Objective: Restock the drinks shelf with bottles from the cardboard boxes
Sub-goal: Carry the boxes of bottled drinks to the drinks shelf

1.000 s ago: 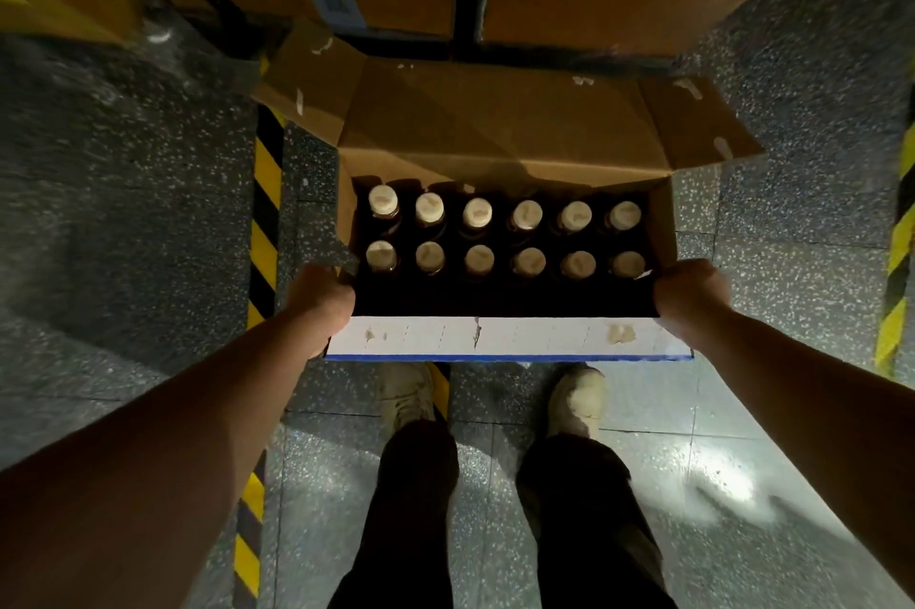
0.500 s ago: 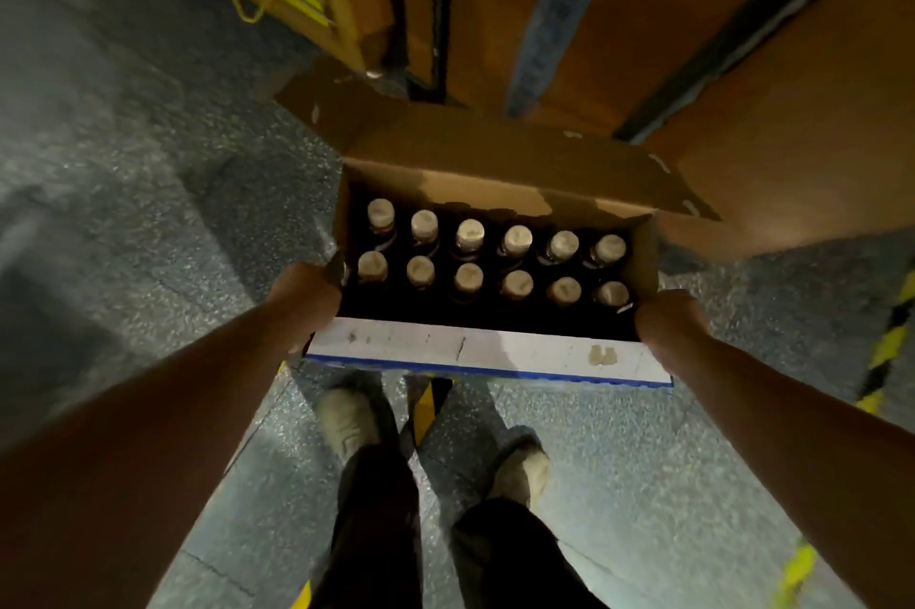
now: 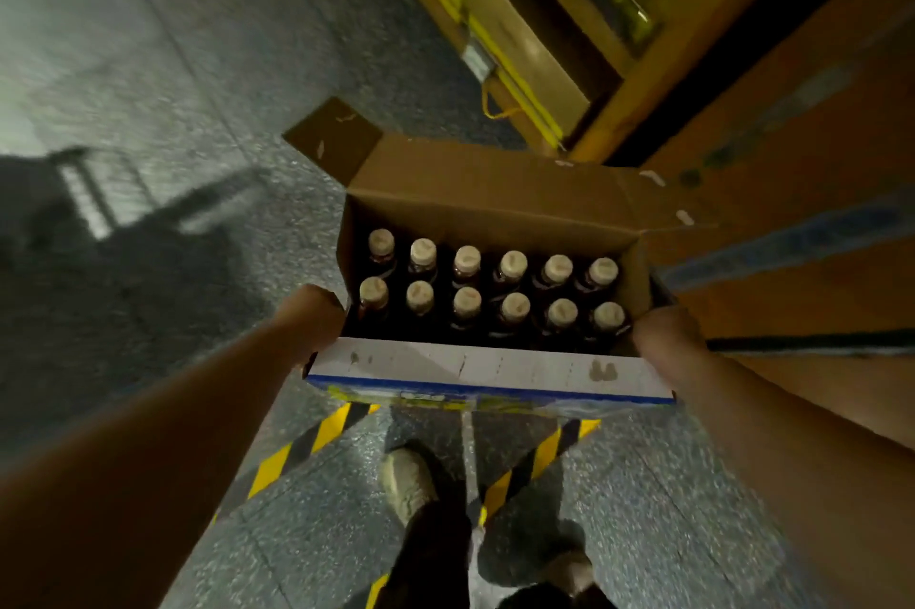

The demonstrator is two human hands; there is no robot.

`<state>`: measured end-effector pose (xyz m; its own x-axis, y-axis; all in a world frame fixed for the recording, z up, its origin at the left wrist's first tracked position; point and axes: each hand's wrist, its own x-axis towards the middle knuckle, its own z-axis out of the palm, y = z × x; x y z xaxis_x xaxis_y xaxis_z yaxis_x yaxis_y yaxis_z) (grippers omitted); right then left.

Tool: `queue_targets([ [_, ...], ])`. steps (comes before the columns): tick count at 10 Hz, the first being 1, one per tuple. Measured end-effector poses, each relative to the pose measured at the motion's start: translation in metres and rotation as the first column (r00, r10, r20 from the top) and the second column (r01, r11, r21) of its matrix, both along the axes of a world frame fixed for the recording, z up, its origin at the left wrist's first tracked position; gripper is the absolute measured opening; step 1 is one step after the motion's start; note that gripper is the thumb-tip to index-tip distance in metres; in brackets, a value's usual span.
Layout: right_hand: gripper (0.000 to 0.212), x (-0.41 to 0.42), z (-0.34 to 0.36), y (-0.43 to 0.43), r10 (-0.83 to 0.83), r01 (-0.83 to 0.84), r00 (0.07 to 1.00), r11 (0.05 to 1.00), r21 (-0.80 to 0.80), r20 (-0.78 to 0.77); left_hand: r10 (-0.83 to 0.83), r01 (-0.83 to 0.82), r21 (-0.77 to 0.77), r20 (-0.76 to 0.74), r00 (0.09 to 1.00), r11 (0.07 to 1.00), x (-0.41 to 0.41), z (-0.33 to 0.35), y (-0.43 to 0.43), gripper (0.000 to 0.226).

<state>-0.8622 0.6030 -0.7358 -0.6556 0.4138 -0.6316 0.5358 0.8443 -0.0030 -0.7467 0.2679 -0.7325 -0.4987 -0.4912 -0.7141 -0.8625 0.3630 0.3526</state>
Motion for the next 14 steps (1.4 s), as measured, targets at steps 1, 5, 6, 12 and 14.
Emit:
queue_targets([
  [1,0.030,-0.028,0.002,-0.062,0.143,-0.144,0.989,0.988,-0.053,-0.036,0.040,-0.038,-0.023,0.097,0.995,0.999,0.002,0.010,-0.056,0.025],
  [5,0.026,-0.186,0.037,-0.360,0.562,-0.572,0.820,0.792,-0.213,-0.109,0.545,-0.544,-0.050,0.008,0.838,0.837,-0.016,0.066,-0.264,0.018],
  [6,0.031,-0.214,0.060,-0.440,0.644,-0.656,0.754,0.732,-0.186,-0.126,0.617,-0.616,-0.040,0.008,0.787,0.787,-0.020,0.070,-0.323,0.018],
  [12,0.026,-0.368,0.105,-0.912,0.784,-0.811,0.584,0.575,-0.108,-0.210,0.764,-0.765,-0.078,-0.051,0.643,0.639,-0.139,0.121,-0.707,0.010],
  [14,0.023,-0.421,0.120,-1.076,0.849,-0.862,0.507,0.500,-0.082,-0.147,0.736,-0.737,-0.070,-0.053,0.675,0.672,-0.167,0.119,-0.828,0.018],
])
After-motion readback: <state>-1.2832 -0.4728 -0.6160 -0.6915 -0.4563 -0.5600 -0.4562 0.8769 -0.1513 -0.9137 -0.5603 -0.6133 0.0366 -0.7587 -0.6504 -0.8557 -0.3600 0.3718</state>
